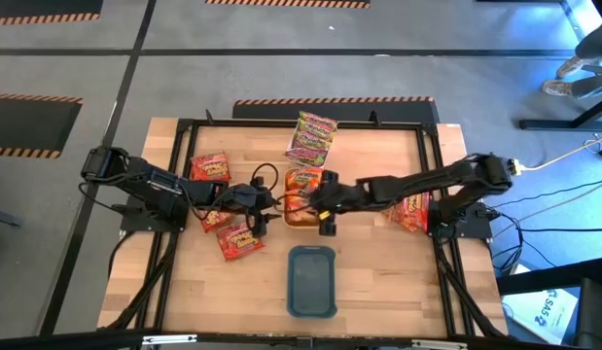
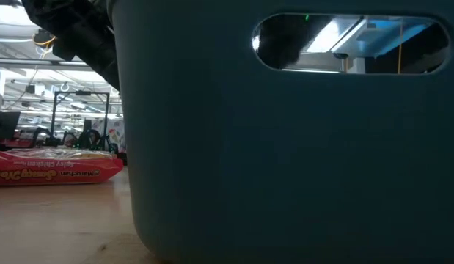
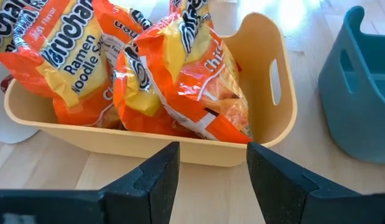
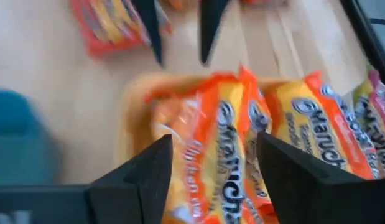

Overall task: Sort Maruchan noodles
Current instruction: Put the yellow noodle pack into the yellow bin

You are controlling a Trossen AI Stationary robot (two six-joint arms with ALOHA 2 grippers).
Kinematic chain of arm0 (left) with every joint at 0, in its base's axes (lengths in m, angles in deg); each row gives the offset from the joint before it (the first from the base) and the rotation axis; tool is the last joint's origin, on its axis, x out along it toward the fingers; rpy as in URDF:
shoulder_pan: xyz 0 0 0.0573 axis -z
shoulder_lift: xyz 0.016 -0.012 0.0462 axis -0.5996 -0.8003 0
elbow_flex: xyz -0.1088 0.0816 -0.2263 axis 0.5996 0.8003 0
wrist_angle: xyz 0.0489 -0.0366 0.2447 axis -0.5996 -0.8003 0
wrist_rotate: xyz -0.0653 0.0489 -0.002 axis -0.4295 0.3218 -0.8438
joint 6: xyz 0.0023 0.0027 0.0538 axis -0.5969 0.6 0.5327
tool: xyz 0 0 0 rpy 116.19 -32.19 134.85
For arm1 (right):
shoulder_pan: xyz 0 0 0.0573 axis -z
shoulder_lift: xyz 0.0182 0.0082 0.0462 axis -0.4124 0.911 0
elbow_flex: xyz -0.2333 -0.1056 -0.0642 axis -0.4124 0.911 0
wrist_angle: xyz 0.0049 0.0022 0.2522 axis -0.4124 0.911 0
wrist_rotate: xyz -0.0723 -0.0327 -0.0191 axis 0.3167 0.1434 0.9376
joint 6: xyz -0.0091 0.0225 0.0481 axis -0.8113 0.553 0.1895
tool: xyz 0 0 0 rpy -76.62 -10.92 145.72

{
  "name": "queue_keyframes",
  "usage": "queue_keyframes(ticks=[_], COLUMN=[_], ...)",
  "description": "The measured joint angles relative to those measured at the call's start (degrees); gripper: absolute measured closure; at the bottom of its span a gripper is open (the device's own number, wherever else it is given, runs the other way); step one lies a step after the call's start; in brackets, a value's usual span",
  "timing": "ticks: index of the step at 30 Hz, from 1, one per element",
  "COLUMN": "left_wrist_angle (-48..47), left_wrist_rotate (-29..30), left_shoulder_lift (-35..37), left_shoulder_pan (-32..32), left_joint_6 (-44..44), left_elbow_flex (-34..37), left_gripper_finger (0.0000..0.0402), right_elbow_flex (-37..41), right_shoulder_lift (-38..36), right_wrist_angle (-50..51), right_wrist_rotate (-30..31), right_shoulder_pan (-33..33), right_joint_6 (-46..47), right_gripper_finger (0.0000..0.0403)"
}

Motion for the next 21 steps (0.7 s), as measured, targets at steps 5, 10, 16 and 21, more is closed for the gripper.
queue_keyframes(ticks=[5, 10, 16, 21], left_wrist_angle=[-0.3, -0.7, -0.7, -0.7], left_wrist_rotate=[0.0, 0.0, 0.0, 0.0], left_shoulder_lift=[0.0, 0.0, 0.0, 0.0], left_shoulder_pan=[0.0, 0.0, 0.0, 0.0], left_joint_6=[0.6, 0.6, 0.6, 1.0], left_elbow_flex=[0.0, 0.0, 0.0, 0.0], left_gripper_finger=[0.0219, 0.0219, 0.0219, 0.0219], right_elbow_flex=[-0.8, 1.2, 9.7, 17.3], right_shoulder_lift=[-8.9, -15.6, -20.2, -21.0], right_wrist_angle=[5.6, 19.3, 32.5, 41.0], right_wrist_rotate=[-3.6, -2.6, -2.4, -4.4], right_shoulder_pan=[-2.5, -4.8, -4.9, -2.9], right_joint_6=[5.2, 13.9, 29.2, 37.4], right_gripper_finger=[0.0196, 0.0212, 0.0235, 0.0262])
